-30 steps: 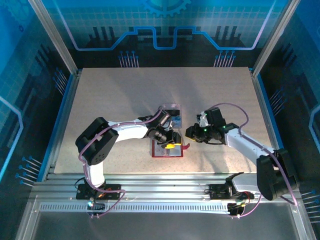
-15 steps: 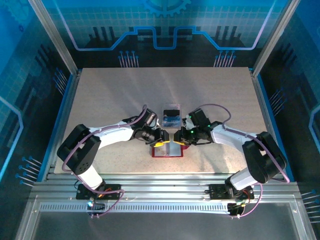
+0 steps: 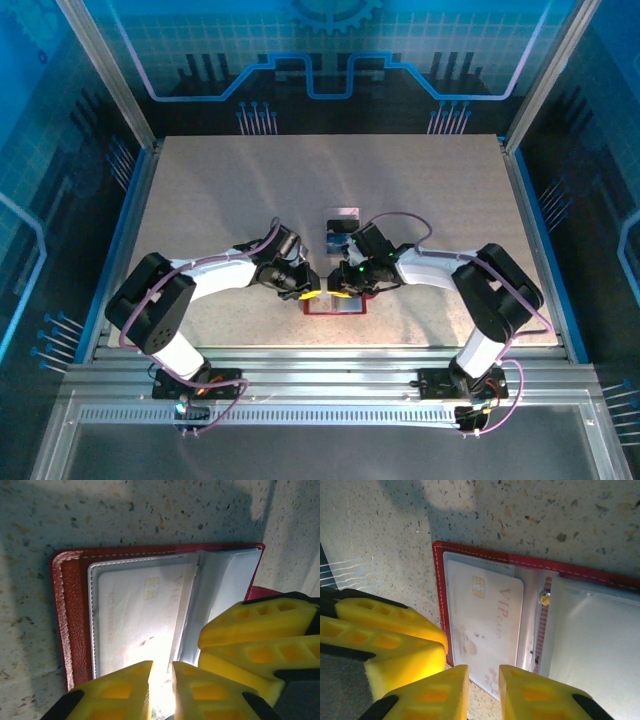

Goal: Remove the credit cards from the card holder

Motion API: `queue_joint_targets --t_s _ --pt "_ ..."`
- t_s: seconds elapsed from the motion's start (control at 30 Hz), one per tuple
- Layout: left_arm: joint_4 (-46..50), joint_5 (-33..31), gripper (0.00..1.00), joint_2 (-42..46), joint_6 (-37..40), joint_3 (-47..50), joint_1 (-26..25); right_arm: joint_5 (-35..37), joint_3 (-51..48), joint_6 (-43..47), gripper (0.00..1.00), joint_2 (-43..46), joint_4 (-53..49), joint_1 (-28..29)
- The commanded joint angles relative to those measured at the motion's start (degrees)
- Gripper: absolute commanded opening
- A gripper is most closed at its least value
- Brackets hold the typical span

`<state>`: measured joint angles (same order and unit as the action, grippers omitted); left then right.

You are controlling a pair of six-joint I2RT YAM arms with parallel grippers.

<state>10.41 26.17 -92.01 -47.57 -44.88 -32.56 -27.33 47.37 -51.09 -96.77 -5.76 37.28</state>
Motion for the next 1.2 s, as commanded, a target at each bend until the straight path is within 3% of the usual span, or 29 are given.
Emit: queue_joint_targets --t_s 0.0,0.37,0.73,1.17 --pt "0.2 -0.8 0.14 -0.4 1.0 0.8 0.4 -0.7 1.5 -0.9 0.23 -1.2 1.2 0.8" --pt "1.2 -1.0 0.04 -2.5 1.9 0.5 0.3 -1.5 2.1 -1.4 0.23 -3.0 2.2 1.3" --pt "1.7 -1.1 0.04 -3.0 1.9 0.4 0.4 -1.0 2.2 -1.1 0.23 -4.4 1.4 1.5" --pt "2.0 -0.9 0.04 -3.2 2.0 0.2 0.4 4.0 5.3 3.4 0.23 -3.3 -7.4 1.5"
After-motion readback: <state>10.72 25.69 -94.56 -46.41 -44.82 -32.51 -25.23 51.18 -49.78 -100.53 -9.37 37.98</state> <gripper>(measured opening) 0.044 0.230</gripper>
